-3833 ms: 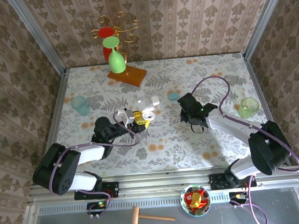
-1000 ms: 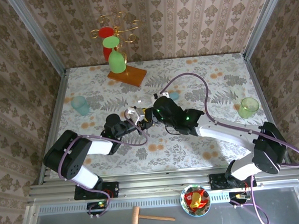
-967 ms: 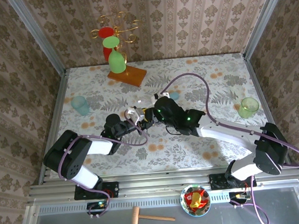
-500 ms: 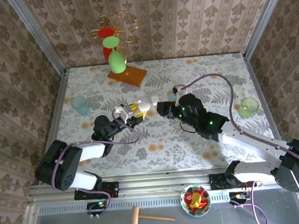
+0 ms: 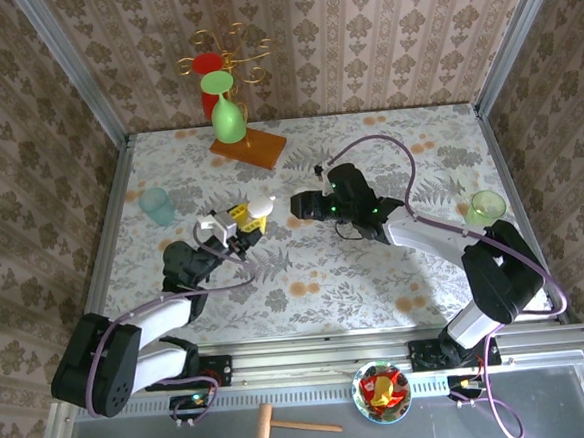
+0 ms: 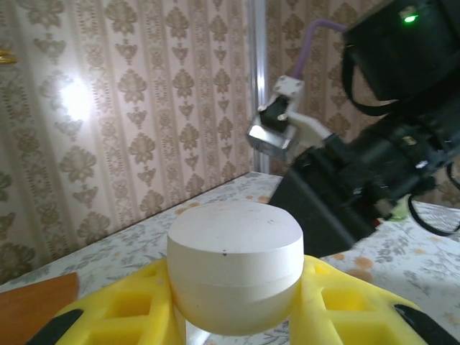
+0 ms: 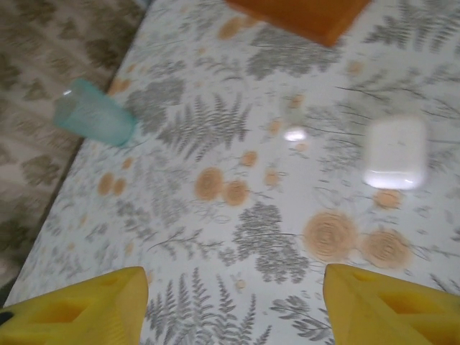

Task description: Insert wireless bluetooth earbuds into charging case

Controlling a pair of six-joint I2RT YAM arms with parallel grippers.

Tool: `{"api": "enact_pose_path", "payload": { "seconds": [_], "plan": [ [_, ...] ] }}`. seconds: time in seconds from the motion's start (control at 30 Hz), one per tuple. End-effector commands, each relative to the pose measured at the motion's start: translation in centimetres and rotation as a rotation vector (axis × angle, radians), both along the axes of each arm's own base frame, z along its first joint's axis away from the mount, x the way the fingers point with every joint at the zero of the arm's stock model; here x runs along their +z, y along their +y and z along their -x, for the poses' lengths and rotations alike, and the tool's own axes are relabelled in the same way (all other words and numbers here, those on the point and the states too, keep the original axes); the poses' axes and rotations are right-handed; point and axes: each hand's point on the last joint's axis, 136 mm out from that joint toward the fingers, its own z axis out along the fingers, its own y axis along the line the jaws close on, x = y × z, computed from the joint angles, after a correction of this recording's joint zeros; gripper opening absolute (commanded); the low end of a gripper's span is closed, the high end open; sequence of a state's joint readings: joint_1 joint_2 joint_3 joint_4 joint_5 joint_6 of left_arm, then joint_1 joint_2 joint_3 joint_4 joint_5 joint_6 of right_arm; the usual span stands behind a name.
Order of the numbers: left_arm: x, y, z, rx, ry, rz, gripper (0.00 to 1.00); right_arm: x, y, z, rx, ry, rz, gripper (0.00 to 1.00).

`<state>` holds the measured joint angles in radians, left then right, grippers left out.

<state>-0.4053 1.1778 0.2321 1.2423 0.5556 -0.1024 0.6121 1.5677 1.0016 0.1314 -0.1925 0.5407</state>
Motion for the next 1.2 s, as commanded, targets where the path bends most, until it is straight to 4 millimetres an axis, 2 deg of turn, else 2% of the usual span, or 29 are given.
{"api": "enact_pose_path", "payload": {
  "seconds": [0.0,0.13,0.33,0.4,0.8,0.97,1.17],
  "plan": [
    [1.1,0.7,-0.3,-0.004,0.036,0.061,0.25,4.1,1.5,2.0,0.209,-0.191,-0.035,0.70],
    [1.4,0.3,0.3,-0.061,0.050,0.068,0.25,5.5,1.6,4.3,0.350,-0.332,-0.003,0.79],
    [1.6,-0.4,1.3,-0.146,0.070,0.072,0.25,7.6,3.6,5.8,0.509,-0.374,-0.070,0.82],
    [1.6,-0.6,1.4,-0.160,0.075,0.070,0.26,8.1,4.1,5.8,0.532,-0.383,-0.091,0.82],
    [1.8,-0.9,1.7,-0.199,0.108,0.086,0.26,8.2,5.3,4.7,0.558,-0.387,-0.085,0.82],
    [1.9,-1.2,2.0,-0.227,0.111,0.086,0.26,7.6,5.3,3.8,0.537,-0.397,-0.053,0.82],
    [1.6,-1.3,2.4,-0.238,0.103,0.072,0.25,8.6,5.1,3.2,0.510,-0.420,-0.057,0.81]
  ]
}}
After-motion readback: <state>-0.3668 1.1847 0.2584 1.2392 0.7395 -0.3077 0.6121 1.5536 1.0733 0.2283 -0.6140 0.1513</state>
